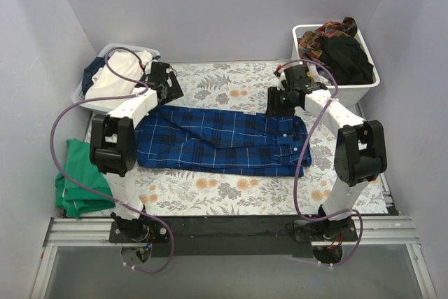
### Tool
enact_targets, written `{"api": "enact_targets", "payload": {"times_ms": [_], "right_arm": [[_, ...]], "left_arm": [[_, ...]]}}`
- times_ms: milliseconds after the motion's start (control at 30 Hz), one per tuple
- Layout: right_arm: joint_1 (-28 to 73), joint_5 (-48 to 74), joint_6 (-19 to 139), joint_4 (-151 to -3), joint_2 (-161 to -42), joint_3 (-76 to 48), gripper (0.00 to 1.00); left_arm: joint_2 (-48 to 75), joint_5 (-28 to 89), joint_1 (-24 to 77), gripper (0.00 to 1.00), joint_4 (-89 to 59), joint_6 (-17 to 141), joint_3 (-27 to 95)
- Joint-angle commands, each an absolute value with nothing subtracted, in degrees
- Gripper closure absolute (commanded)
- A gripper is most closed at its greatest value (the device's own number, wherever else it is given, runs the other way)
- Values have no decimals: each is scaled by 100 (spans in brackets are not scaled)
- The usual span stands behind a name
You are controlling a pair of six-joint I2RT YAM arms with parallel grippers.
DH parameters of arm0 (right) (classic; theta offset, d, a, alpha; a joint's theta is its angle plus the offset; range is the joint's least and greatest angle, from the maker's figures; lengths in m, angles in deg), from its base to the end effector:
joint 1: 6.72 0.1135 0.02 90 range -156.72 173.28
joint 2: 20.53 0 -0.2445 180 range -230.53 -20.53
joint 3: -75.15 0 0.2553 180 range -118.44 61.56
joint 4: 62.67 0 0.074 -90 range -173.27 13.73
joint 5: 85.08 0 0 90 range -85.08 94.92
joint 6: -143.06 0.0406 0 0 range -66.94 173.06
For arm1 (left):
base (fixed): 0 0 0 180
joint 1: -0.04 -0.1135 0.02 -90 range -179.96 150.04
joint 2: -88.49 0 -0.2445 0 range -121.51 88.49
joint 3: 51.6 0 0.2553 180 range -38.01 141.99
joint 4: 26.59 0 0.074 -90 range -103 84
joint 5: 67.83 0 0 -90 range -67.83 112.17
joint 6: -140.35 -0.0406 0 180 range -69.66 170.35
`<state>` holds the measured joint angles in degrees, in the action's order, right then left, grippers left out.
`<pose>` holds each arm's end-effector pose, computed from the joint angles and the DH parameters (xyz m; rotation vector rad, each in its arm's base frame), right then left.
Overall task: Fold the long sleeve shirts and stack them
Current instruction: Fold the shirt
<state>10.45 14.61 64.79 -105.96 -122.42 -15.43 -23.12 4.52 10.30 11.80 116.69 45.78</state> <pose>0.3675 0.1207 0.2097 -0.1902 2.5477 0.4130 0.4213 -0.0638 0.1885 -1.2591 2.0917 -0.2141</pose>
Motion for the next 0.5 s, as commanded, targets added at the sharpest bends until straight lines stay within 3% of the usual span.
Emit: {"api": "enact_targets", "payload": {"times_ms": [0, 200, 467], "right_arm": [[1130, 1626, 6334, -10650, -11818, -2043, 45], [1147, 1485, 6378, -10983, -12028, -2272, 46], [1534, 1142, 6326, -11133, -12152, -2255, 47]], "left_arm": [[-1163, 792, 1102, 2, 1504, 11811, 4339], [-1090, 1996, 1514, 2, 1951, 11986, 4452], [-1338, 2111, 2438, 5, 2498, 12470, 4119]]}}
